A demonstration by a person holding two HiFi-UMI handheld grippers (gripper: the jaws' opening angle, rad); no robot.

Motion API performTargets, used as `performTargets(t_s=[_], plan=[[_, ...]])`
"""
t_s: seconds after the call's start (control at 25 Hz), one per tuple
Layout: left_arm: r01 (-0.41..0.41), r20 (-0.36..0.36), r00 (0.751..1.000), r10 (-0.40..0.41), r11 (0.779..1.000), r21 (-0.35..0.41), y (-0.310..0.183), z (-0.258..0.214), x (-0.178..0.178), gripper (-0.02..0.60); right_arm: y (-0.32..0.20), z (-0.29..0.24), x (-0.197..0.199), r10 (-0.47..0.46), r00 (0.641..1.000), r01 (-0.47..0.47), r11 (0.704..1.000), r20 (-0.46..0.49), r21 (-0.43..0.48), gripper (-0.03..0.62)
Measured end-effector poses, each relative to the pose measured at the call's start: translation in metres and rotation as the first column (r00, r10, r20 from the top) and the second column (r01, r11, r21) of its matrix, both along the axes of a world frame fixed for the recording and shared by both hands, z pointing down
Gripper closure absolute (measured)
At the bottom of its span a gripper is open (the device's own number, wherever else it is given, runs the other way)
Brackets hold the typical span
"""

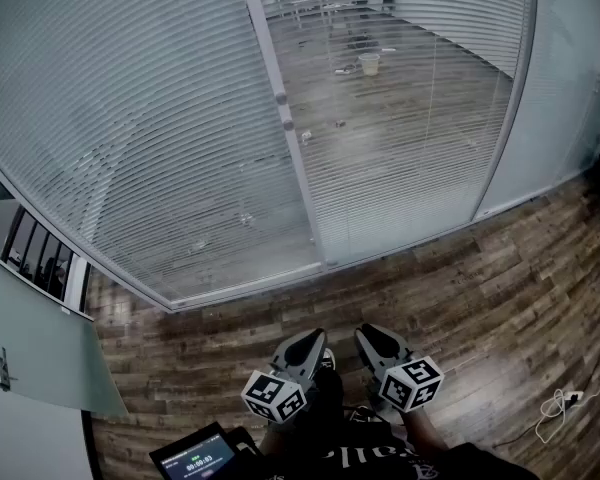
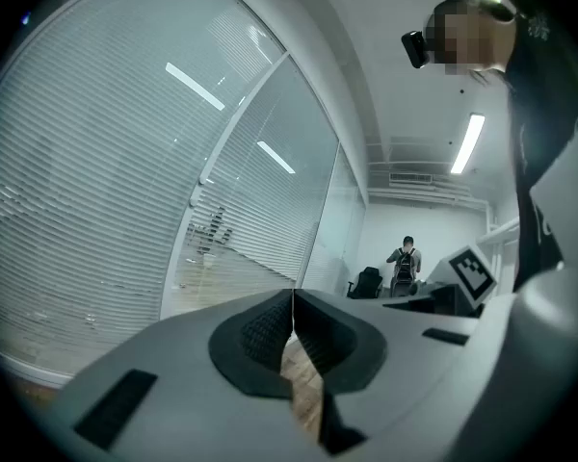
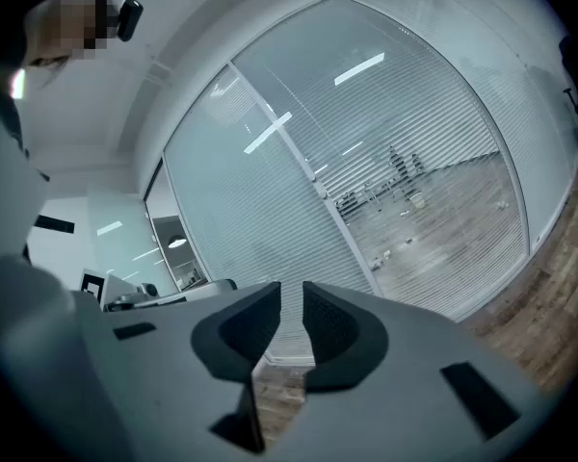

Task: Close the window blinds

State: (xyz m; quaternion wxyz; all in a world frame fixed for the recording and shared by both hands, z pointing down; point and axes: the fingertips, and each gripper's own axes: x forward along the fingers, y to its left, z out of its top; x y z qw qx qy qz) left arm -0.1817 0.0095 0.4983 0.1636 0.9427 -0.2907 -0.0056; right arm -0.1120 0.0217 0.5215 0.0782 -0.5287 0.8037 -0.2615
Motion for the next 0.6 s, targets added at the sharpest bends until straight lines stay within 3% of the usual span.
performTargets(t_s=[0.28,0.6], plan=[[0.035,-0.03,0.999,-0.034,0.998,0.057,-0.106,0.001,0.018,0.575,-0.094,0.009,0.023,0.005,1.0,-0.005,1.0,-0.01,-0.004,0.511],[0.043,-0.046,0.998,-0.037,0.989,0.141,-0.272,-0.036,0.033,0.575,-0.239,-0.021,0.041,0.042,0.999,-0.041,0.998,-0.018,0.04,0.511]])
